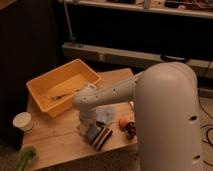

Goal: Wipe table surface with sponge

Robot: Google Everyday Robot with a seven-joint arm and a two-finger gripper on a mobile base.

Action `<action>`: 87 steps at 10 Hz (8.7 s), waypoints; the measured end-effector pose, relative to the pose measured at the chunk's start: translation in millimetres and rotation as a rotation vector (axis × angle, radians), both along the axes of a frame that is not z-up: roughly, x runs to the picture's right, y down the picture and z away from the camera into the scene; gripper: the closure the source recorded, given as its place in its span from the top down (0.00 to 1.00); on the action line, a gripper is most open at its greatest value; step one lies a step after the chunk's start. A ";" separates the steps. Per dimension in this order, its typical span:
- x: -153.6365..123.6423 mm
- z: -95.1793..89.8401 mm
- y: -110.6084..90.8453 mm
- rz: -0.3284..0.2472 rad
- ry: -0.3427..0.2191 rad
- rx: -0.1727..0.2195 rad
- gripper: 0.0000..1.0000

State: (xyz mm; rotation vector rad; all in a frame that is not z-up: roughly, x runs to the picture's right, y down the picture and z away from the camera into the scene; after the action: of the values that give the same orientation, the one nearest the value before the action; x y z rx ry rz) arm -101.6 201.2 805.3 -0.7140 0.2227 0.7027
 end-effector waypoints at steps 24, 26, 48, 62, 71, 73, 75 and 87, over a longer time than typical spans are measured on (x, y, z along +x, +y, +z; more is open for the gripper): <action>-154.3 18.5 28.1 -0.156 -0.264 -0.082 0.06; -143.9 -0.6 33.7 -0.153 -0.266 -0.089 0.06; -20.0 2.6 -4.1 -0.047 -0.034 0.010 0.06; -113.7 38.3 -4.7 -0.129 -0.208 -0.049 0.06; -161.8 -9.1 43.2 -0.181 -0.376 -0.115 0.06; -158.0 -17.5 49.9 -0.175 -0.391 -0.129 0.06; -139.6 -30.1 55.0 -0.152 -0.390 -0.135 0.06; -36.6 -36.9 25.8 -0.025 -0.161 -0.014 0.06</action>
State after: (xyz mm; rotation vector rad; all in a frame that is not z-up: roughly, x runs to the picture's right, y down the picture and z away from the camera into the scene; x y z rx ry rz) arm -138.2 227.1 768.4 -0.7757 0.0896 0.6169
